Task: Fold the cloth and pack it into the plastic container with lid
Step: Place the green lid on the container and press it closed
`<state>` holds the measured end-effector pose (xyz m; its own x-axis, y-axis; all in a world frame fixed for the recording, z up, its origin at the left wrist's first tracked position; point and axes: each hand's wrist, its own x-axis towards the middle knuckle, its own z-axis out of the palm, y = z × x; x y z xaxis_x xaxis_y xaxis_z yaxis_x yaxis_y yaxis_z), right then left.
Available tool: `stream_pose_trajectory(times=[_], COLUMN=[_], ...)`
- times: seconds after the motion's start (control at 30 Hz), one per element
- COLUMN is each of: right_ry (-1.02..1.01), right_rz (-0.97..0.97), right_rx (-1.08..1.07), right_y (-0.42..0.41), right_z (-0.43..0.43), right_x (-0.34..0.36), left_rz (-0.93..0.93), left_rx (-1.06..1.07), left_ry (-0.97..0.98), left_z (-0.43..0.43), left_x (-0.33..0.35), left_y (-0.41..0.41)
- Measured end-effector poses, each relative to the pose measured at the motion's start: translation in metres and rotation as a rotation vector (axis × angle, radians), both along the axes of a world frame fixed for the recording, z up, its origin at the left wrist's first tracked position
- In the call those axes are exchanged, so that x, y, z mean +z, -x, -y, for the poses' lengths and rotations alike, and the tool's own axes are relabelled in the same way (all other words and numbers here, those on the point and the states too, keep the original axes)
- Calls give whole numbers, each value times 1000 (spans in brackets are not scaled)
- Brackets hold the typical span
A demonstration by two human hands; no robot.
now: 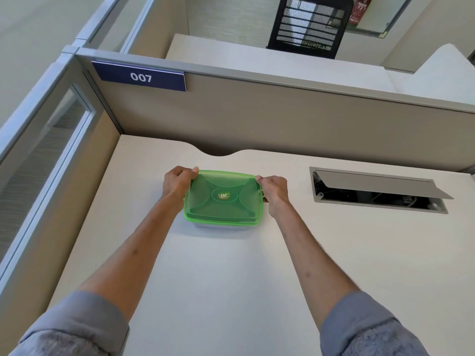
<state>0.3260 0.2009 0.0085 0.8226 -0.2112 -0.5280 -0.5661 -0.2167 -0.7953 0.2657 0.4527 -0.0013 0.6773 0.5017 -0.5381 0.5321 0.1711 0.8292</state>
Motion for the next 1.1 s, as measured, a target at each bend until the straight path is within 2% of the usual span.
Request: stream_pose_trajectory(times=[0.27,0.43,0.57,0.83,0.93,1.03,1.1], right_ry=[-51,-63,-83,-175,-286,-277,-256], right_rz=[-14,-16,-48,-56,-67,-37,-18], right_rx=[-6,-44,4,11,-18,-27,-11], right_y=[16,66,112,127,129,133,132], right_z=[7,25,32,32,34,31,29], right_x=[9,4,-7,1,1,-1,0], left_rz=[0,13,10,28,23,58,110], left_rx=[-14,28,39,-23,23,56,137], left_ry=[-91,-129,-107,-146,8,272,358], left_z=[7,16,34,47,64,102,121], left_x=[8,13,3,6,13,14,13], left_y=[13,55,100,136,140,141,137])
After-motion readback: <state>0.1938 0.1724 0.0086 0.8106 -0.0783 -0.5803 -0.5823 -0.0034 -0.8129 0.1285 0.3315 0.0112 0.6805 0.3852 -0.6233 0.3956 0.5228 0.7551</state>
